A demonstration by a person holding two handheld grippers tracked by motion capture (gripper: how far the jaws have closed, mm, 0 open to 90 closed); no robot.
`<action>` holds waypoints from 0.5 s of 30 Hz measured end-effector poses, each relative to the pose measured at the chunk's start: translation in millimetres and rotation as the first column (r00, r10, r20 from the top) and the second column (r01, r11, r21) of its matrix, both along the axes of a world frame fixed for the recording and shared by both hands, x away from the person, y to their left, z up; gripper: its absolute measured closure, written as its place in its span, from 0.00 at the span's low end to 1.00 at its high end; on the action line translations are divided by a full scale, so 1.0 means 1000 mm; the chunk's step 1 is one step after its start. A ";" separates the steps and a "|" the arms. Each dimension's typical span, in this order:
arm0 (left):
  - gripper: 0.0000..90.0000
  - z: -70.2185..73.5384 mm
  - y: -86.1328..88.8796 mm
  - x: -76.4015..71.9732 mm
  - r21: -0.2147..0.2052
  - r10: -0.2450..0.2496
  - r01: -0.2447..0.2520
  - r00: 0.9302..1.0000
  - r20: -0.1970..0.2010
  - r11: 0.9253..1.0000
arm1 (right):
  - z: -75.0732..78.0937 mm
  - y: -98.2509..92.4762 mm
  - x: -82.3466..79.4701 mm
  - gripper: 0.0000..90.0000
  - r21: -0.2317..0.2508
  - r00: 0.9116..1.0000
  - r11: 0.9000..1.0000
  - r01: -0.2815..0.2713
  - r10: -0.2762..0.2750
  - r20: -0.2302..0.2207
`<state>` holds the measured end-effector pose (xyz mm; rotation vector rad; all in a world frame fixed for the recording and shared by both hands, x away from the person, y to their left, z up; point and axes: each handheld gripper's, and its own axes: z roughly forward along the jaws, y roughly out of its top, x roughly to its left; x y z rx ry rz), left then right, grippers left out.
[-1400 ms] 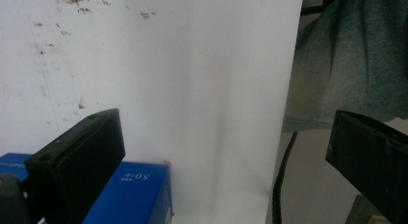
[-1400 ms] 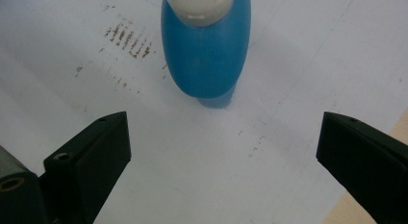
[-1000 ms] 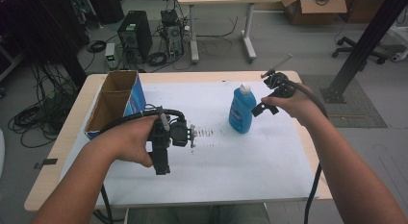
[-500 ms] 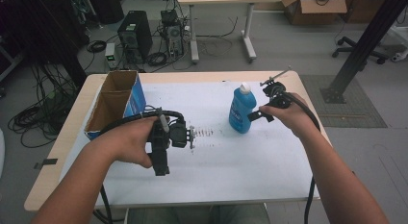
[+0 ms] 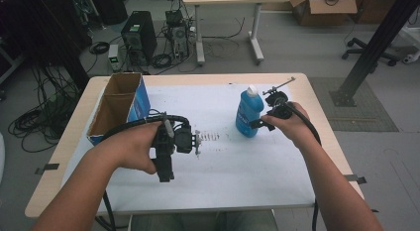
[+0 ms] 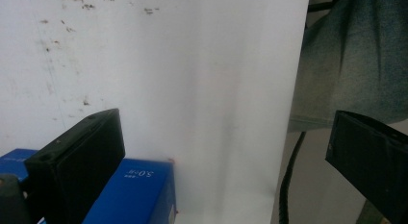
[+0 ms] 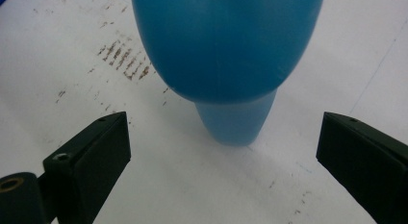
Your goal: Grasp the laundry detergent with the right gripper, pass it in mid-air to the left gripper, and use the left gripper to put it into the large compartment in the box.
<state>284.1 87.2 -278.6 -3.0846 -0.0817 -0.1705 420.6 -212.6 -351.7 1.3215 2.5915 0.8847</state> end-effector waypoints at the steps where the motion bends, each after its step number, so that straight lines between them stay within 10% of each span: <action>1: 0.00 0.000 0.000 0.000 -0.004 0.003 -0.003 1.000 0.005 1.000 | -0.001 0.001 0.000 0.05 0.005 1.000 1.000 0.000 0.000 0.009; 15: 0.00 -0.004 -0.005 -0.001 -0.002 -0.005 0.005 1.000 -0.003 1.000 | -0.024 0.005 -0.004 0.05 0.055 0.993 0.998 0.006 -0.012 0.117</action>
